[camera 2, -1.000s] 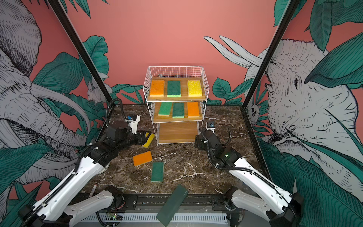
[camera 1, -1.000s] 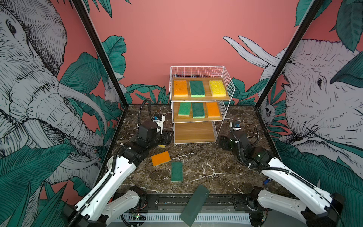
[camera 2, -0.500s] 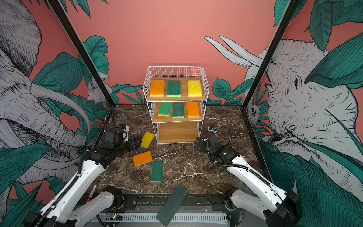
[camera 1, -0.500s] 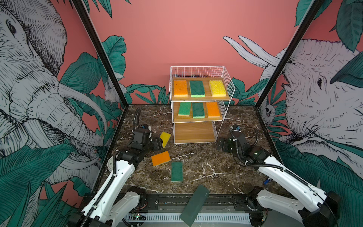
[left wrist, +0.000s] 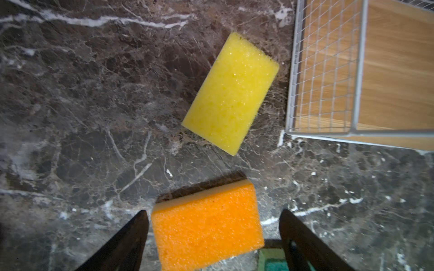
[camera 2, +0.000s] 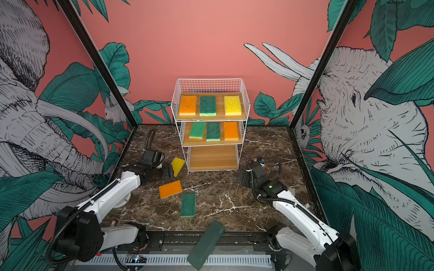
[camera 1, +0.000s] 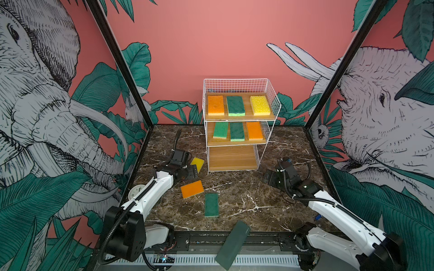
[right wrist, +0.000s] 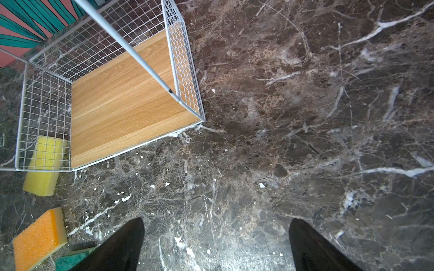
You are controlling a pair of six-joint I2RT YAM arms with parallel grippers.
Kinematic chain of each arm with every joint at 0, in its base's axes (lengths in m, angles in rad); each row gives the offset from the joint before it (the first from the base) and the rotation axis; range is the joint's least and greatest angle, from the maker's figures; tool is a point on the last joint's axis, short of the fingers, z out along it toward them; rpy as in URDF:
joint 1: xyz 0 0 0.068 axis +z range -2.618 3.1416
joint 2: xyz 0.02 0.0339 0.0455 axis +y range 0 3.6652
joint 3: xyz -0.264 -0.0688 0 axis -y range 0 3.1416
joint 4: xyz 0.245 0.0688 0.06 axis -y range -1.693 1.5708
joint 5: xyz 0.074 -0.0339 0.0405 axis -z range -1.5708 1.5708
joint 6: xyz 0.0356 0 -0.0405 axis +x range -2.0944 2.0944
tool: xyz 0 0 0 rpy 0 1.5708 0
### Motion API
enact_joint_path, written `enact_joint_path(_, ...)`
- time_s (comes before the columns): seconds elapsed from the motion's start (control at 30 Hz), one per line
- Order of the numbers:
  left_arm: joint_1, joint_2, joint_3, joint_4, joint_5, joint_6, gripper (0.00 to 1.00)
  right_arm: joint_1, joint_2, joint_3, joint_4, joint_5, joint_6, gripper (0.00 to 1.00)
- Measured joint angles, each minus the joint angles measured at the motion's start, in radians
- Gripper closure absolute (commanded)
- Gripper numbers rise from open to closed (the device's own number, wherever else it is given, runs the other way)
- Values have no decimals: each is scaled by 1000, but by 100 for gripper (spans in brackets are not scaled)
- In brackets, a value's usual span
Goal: Arrange cleaning sponges on a shelf
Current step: Pick up the cleaning sponge from the middle-left of the table.
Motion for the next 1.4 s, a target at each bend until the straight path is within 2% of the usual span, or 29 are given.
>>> enact_joint_path(0.17,0,79,45,18,-31,61,3,-46,13,0,10,-60,7,1)
enact_joint_path(0.47,5,261,84,71,-22,140,1,-66,41,-3,24,-133,10,1)
enact_joint_path(0.93,14,385,149,106,1,217,1,-82,48,-6,31,-164,11,1)
enact_joint_path(1.4,34,433,150,111,61,232,3,-87,58,-6,32,-177,14,1)
